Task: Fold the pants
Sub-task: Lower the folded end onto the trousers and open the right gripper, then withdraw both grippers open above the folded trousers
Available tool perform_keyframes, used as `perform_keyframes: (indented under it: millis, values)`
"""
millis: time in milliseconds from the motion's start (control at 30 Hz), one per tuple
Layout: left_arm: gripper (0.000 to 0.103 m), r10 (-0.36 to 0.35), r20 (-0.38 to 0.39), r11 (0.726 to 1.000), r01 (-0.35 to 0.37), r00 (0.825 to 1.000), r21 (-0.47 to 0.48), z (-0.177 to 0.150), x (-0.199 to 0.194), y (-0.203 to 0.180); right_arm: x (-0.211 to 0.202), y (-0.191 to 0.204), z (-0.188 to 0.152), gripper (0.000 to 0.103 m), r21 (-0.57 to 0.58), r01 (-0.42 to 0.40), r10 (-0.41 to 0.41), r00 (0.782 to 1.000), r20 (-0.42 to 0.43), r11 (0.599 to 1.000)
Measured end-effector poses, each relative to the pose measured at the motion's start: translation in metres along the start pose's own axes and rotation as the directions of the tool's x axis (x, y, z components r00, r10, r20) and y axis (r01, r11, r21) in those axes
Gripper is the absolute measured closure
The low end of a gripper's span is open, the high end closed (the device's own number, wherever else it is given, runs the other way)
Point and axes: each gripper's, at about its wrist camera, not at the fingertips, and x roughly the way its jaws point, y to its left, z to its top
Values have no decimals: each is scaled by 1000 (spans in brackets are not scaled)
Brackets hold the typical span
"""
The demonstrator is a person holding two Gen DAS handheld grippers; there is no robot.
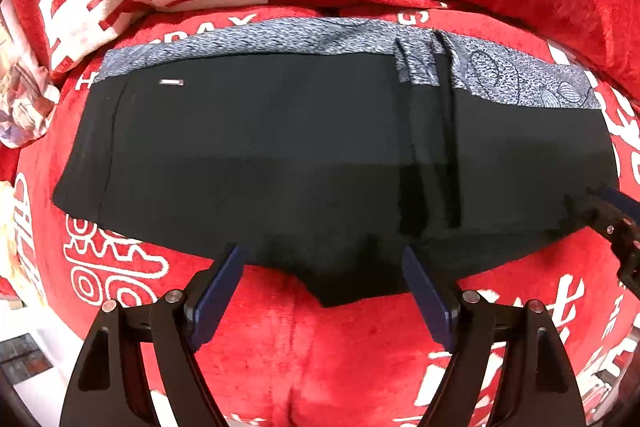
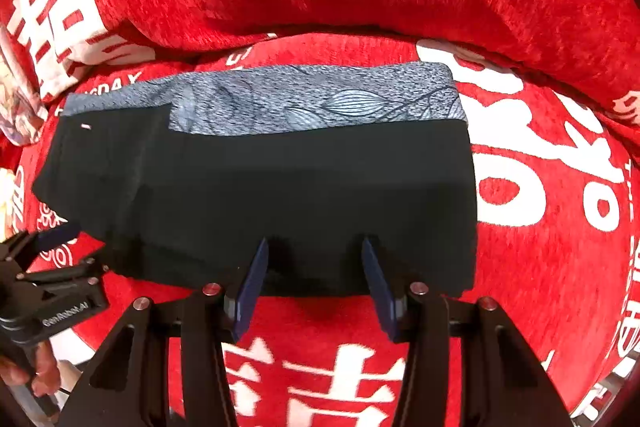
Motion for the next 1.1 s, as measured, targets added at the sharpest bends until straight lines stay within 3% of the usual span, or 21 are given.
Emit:
perform_keyframes:
  millis: [167, 200, 233, 433, 500, 667, 700, 767, 1100]
  values:
    - [20, -11, 12, 1000, 11, 1000, 7, -4, -3, 21, -8, 22, -3, 50, -1, -5, 5, 1000, -5, 1000]
    - [15, -13, 11, 1000, 13, 1000, 4, -5, -3, 26, -9, 27, -4, 47, -4, -7, 6, 1000, -6, 1000]
    - [0, -16, 10, 1000, 16, 1000, 0, -6, -4, 30, -10, 32, -5, 46, -7, -7, 7, 1000, -9, 1000]
    - [0, -21, 10, 1000, 21, 1000, -17, -14, -6, 54, -14, 56, -12, 33, -15, -13, 13, 1000, -25, 1000]
    - [0, -19, 5, 1000, 19, 1000, -23, -15, -4, 62, -15, 64, -14, 24, -25, -13, 13, 1000, -26, 1000]
    - [0, -17, 0, 999, 17, 1000, -51, -19, -3, 79, -14, 82, -18, 16, -51, -3, 2, 1000, -21, 999]
    - [0, -19, -2, 998, 19, 1000, -58, -20, -2, 82, -14, 84, -20, 7, -52, 0, -2, 1000, -25, 999]
    - [0, -23, -5, 997, 23, 1000, -69, -22, -2, 87, -13, 87, -22, 0, -51, 6, -8, 999, -31, 999]
    - [0, -46, -28, 993, 43, 999, -105, -34, 5, 113, -10, 110, -33, 0, -90, 15, -22, 996, -81, 996]
